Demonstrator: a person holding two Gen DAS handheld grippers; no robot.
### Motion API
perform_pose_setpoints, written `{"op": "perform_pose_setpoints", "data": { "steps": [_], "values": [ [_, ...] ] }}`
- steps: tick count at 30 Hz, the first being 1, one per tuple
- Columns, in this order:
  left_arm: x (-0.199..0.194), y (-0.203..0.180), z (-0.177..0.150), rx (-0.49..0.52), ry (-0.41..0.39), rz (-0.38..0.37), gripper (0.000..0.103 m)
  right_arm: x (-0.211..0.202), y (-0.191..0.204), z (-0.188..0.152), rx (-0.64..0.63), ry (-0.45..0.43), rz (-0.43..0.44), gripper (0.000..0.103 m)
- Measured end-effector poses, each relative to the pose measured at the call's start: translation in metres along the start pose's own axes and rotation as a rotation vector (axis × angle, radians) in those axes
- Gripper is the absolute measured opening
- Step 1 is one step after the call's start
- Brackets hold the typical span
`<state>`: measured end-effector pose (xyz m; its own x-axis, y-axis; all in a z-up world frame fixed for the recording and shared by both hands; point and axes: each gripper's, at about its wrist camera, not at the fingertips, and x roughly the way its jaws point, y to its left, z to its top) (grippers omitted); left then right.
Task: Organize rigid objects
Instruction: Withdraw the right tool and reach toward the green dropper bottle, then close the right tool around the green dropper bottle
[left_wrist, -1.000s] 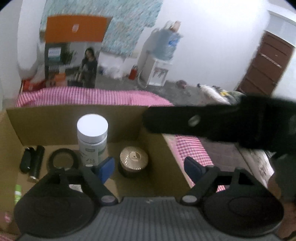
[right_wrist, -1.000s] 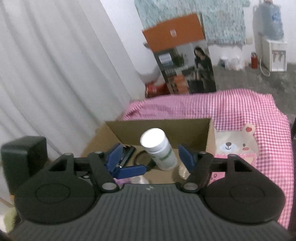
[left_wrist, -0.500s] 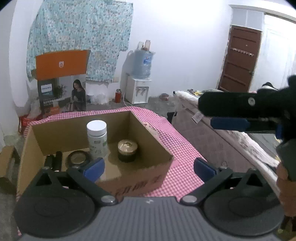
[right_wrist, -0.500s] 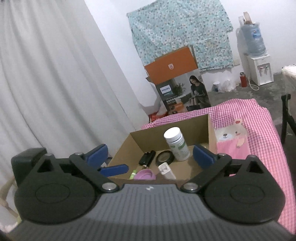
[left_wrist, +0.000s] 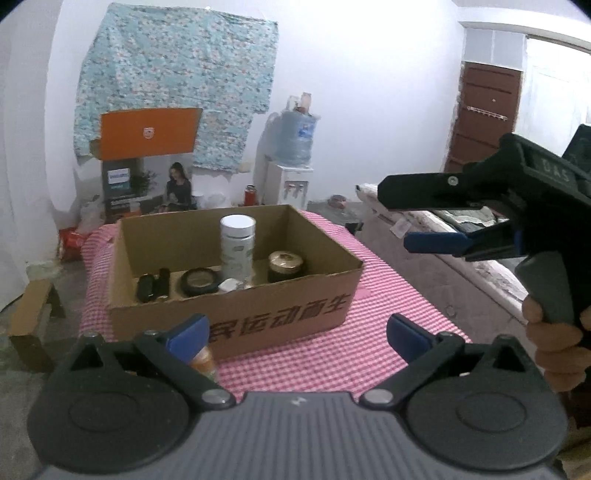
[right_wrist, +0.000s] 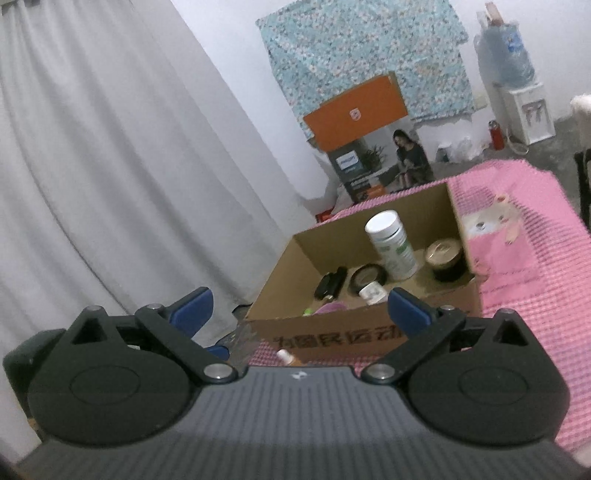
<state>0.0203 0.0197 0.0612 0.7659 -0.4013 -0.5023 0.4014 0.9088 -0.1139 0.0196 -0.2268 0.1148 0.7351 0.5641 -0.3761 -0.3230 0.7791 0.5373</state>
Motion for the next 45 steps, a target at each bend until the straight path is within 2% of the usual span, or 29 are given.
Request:
{"op": "perform_pose_setpoints", "data": {
  "steps": [6,13,19,24,28,29,32,39,42,45],
  "values": [
    [-0.007,0.022,-0.015,-0.015,-0.005,0.090,0.103,0.035,0.005,-0.012,0.023,0.071,0.008,0.101],
    [0.017,0.042,-0.034,-0.025,0.050,0.165,0.103,0.071,0.007,-0.021,0.033,0.137,0.039,0.101],
    [0.045,0.049,-0.047,0.015,0.060,0.161,0.099,0.112,0.008,-0.031,0.023,0.210,0.042,0.097],
    [0.070,0.053,-0.057,0.030,0.096,0.114,0.088,0.142,0.013,-0.041,-0.034,0.280,0.042,0.080],
    [0.086,0.055,-0.063,0.036,0.106,0.098,0.072,0.162,0.023,-0.049,-0.144,0.322,0.016,0.068],
    [0.089,0.055,-0.065,0.036,0.108,0.097,0.068,0.165,0.024,-0.051,-0.168,0.330,0.010,0.063],
    [0.097,0.058,-0.067,0.028,0.112,0.098,0.060,0.176,0.027,-0.055,-0.221,0.356,0.002,0.051],
    [0.107,0.064,-0.069,-0.001,0.111,0.108,0.050,0.191,0.023,-0.061,-0.249,0.406,0.007,0.040],
    [0.109,0.065,-0.069,-0.010,0.108,0.118,0.040,0.196,0.020,-0.063,-0.244,0.418,0.012,0.029],
    [0.113,0.068,-0.067,-0.023,0.100,0.121,0.035,0.197,0.019,-0.065,-0.253,0.418,0.013,0.025]
  ]
}}
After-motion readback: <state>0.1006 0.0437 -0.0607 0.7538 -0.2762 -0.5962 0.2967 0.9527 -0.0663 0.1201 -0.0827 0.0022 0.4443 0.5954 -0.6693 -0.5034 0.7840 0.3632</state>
